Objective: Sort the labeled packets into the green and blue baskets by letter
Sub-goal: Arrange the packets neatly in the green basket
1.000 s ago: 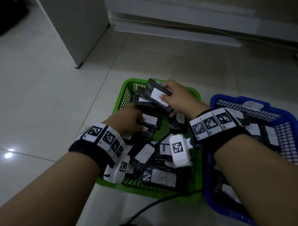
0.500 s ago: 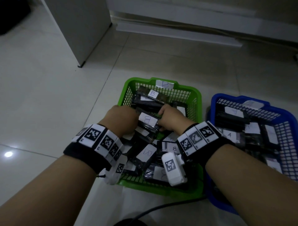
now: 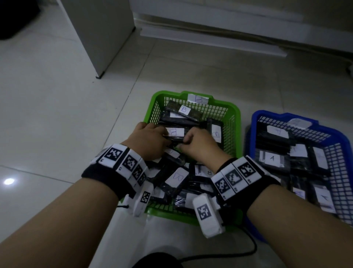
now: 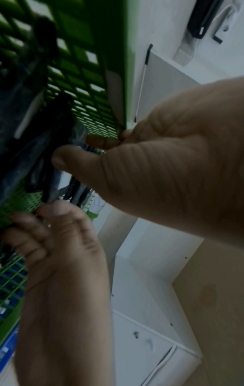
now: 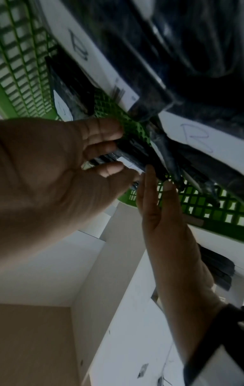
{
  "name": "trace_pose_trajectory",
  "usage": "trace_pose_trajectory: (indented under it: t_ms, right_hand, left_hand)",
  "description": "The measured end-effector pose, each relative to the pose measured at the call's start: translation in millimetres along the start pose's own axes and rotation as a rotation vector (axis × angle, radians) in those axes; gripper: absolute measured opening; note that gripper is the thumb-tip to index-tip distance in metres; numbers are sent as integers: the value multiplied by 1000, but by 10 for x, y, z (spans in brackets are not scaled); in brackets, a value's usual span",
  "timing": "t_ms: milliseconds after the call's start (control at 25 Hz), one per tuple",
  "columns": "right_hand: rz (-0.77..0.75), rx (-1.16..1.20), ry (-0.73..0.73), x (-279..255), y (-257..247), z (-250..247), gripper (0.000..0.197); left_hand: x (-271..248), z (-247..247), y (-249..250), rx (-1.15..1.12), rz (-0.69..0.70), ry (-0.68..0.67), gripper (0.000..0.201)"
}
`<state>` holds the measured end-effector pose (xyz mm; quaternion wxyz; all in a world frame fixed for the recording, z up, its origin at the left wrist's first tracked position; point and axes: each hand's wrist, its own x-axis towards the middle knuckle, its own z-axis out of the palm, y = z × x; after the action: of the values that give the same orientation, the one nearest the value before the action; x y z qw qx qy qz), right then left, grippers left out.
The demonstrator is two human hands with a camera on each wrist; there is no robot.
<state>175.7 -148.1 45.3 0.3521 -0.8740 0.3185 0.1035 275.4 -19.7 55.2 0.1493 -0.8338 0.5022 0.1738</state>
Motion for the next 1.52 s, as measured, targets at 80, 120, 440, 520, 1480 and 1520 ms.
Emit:
trace_pose_trajectory:
  t_ms: [80, 120, 440, 520, 1480, 1520]
  right_hand:
    - [-63, -120, -190, -78, -20, 61, 38]
    - [-94, -179, -215, -99, -29, 91, 36]
    - [-251, -33, 169, -111, -131, -235, 11]
    - [-320, -58, 240, -53, -120, -247, 11]
    - [-282, -198, -484, -192, 199, -130, 32]
    - [-255, -119, -462, -192, 196, -190, 23]
  left_hand:
    - [9, -38, -23, -33, -14, 55, 33]
    - [9, -50, -35, -65, -28, 68, 31]
    - [-74, -152, -71, -344, -170, 351, 22]
    - [-58, -171, -62, -388, -183, 501, 23]
    - [-85, -3, 148, -218, -149, -170, 67]
    - [-83, -9, 133, -234, -133, -158, 67]
